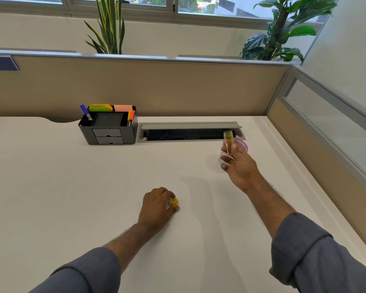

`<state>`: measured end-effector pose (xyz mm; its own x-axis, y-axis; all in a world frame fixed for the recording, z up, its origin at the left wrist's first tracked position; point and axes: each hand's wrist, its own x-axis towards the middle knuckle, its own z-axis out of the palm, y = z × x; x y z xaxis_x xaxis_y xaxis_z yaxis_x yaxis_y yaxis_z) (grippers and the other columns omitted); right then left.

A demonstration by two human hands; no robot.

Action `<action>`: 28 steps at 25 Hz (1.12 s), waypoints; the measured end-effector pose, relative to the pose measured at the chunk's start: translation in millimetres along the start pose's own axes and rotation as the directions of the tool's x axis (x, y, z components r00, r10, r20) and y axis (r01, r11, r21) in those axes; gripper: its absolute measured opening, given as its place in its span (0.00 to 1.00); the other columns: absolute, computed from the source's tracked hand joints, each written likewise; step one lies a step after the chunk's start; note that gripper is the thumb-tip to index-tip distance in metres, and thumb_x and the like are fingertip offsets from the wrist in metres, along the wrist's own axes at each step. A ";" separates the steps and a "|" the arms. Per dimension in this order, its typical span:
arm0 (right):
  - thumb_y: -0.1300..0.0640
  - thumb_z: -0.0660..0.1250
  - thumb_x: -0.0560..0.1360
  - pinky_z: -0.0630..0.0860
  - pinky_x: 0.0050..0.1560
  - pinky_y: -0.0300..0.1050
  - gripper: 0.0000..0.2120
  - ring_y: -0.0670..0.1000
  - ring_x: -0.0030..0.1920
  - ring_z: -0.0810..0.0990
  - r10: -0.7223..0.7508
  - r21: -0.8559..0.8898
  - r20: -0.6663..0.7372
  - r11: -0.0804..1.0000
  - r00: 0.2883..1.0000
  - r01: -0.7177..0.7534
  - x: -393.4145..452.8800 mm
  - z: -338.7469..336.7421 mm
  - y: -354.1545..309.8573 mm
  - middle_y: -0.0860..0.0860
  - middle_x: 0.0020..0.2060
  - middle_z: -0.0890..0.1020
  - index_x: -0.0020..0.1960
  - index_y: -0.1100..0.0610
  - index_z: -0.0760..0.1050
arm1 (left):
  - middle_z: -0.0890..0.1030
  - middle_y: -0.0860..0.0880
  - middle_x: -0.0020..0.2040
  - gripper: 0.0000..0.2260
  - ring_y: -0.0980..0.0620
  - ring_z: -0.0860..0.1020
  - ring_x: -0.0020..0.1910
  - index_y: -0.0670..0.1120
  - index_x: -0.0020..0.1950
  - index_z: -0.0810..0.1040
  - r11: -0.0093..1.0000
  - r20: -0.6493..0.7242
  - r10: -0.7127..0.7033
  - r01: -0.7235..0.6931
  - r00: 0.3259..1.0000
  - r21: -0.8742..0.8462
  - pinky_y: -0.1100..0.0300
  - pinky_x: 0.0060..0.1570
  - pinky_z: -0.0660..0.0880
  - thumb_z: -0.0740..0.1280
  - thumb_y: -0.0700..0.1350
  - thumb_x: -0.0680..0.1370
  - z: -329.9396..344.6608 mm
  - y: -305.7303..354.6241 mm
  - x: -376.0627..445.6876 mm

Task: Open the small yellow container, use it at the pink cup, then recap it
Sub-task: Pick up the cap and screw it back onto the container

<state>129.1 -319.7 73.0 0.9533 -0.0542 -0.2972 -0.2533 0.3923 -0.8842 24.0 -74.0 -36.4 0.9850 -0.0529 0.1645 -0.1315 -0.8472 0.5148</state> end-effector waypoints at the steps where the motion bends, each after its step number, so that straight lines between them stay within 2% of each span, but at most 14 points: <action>1: 0.51 0.60 0.81 0.72 0.45 0.48 0.16 0.53 0.48 0.75 0.014 0.026 0.018 1.000 1.000 -0.014 -2.5 1.7 3.1 0.51 0.50 0.81 0.64 0.57 0.75 | 0.79 0.55 0.50 0.11 0.51 0.76 0.53 0.52 0.51 0.78 0.999 -0.016 -0.030 0.030 0.999 -0.027 0.57 0.52 0.64 0.71 0.55 0.71 -1.8 0.9 0.9; 4: 0.54 0.60 0.81 0.72 0.40 0.46 0.11 0.52 0.44 0.76 0.025 0.086 0.059 0.996 0.998 -0.030 -13.9 7.2 10.2 0.52 0.48 0.81 0.59 0.55 0.77 | 0.81 0.56 0.48 0.10 0.54 0.77 0.49 0.52 0.48 0.78 0.970 -0.078 -0.142 0.123 0.987 -0.210 0.59 0.51 0.70 0.75 0.51 0.70 -16.3 6.5 6.2; 6: 0.57 0.60 0.81 0.74 0.38 0.44 0.08 0.51 0.42 0.77 0.016 0.108 0.084 0.994 0.996 -0.025 -22.7 12.6 12.1 0.53 0.46 0.82 0.55 0.54 0.78 | 0.82 0.56 0.45 0.10 0.56 0.79 0.46 0.51 0.47 0.79 0.918 -0.085 -0.192 0.148 0.978 -0.369 0.62 0.46 0.72 0.76 0.46 0.69 -34.2 13.6 14.6; 9: 0.60 0.60 0.81 0.76 0.36 0.43 0.09 0.50 0.37 0.78 -0.047 0.012 0.142 0.999 0.989 0.046 -35.9 23.1 16.7 0.56 0.43 0.81 0.56 0.56 0.78 | 0.84 0.54 0.45 0.12 0.57 0.81 0.43 0.50 0.49 0.81 0.862 -0.113 -0.200 0.120 0.973 -0.493 0.64 0.43 0.75 0.77 0.42 0.68 -68.2 25.7 27.4; 12: 0.61 0.64 0.79 0.78 0.35 0.45 0.07 0.51 0.35 0.78 -0.126 -0.237 0.177 0.957 0.976 0.166 -51.0 31.0 25.6 0.59 0.44 0.80 0.56 0.56 0.77 | 0.83 0.52 0.51 0.13 0.54 0.81 0.47 0.48 0.55 0.83 0.862 -0.115 -0.159 0.081 0.981 -0.501 0.63 0.47 0.78 0.76 0.43 0.71 -98.9 36.5 33.6; 14: 0.59 0.65 0.79 0.80 0.35 0.44 0.07 0.51 0.35 0.79 -0.162 -0.341 0.209 0.912 0.964 0.227 -61.0 36.7 29.9 0.57 0.42 0.82 0.54 0.53 0.79 | 0.82 0.51 0.53 0.15 0.52 0.81 0.50 0.47 0.58 0.82 0.857 -0.100 -0.149 0.077 0.984 -0.510 0.60 0.51 0.79 0.75 0.42 0.72 -114.3 42.5 34.5; 16: 0.57 0.66 0.78 0.80 0.35 0.42 0.07 0.50 0.35 0.80 -0.196 -0.402 0.248 0.870 0.949 0.285 -70.7 42.3 29.8 0.54 0.40 0.83 0.53 0.51 0.80 | 0.81 0.49 0.55 0.17 0.51 0.80 0.51 0.46 0.63 0.79 0.864 -0.084 -0.116 0.059 0.990 -0.500 0.60 0.51 0.79 0.72 0.42 0.74 -125.9 47.7 31.7; 20: 0.57 0.65 0.79 0.79 0.34 0.41 0.07 0.48 0.33 0.79 -0.237 -0.415 0.332 0.833 0.913 0.367 -85.1 52.8 23.6 0.52 0.38 0.82 0.53 0.52 0.81 | 0.74 0.50 0.53 0.21 0.55 0.74 0.45 0.49 0.73 0.68 0.921 0.010 -0.036 0.037 0.999 -0.388 0.68 0.43 0.70 0.65 0.45 0.80 -134.5 53.1 22.4; 22: 0.56 0.65 0.79 0.79 0.33 0.40 0.06 0.48 0.33 0.79 -0.234 -0.431 0.351 0.819 0.906 0.379 -91.6 56.8 20.5 0.52 0.38 0.82 0.52 0.51 0.81 | 0.74 0.51 0.51 0.23 0.55 0.74 0.44 0.50 0.74 0.65 0.930 0.008 -0.033 0.034 0.999 -0.366 0.69 0.40 0.72 0.65 0.45 0.79 -136.0 55.4 15.6; 24: 0.55 0.65 0.79 0.79 0.33 0.40 0.06 0.48 0.33 0.78 -0.214 -0.449 0.369 0.810 0.904 0.376 -96.5 60.0 18.2 0.52 0.37 0.82 0.52 0.51 0.81 | 0.77 0.52 0.48 0.23 0.53 0.77 0.43 0.49 0.70 0.69 0.915 -0.030 -0.054 0.038 0.998 -0.401 0.69 0.39 0.76 0.70 0.43 0.76 -137.6 57.4 9.9; 28: 0.53 0.66 0.78 0.78 0.30 0.40 0.09 0.48 0.30 0.78 -0.154 -0.465 0.416 0.811 0.896 0.355 -104.2 65.2 15.8 0.53 0.34 0.82 0.53 0.56 0.81 | 0.81 0.55 0.44 0.14 0.54 0.82 0.42 0.49 0.54 0.79 0.883 -0.095 -0.075 0.022 0.993 -0.468 0.70 0.41 0.79 0.76 0.42 0.70 -142.0 59.2 1.4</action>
<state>36.5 -247.9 113.4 0.9618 0.2732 0.0195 0.0564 -0.1279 -0.9902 1.6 -49.2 113.8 0.9770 0.0611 0.2045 -0.1470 -0.5021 0.8522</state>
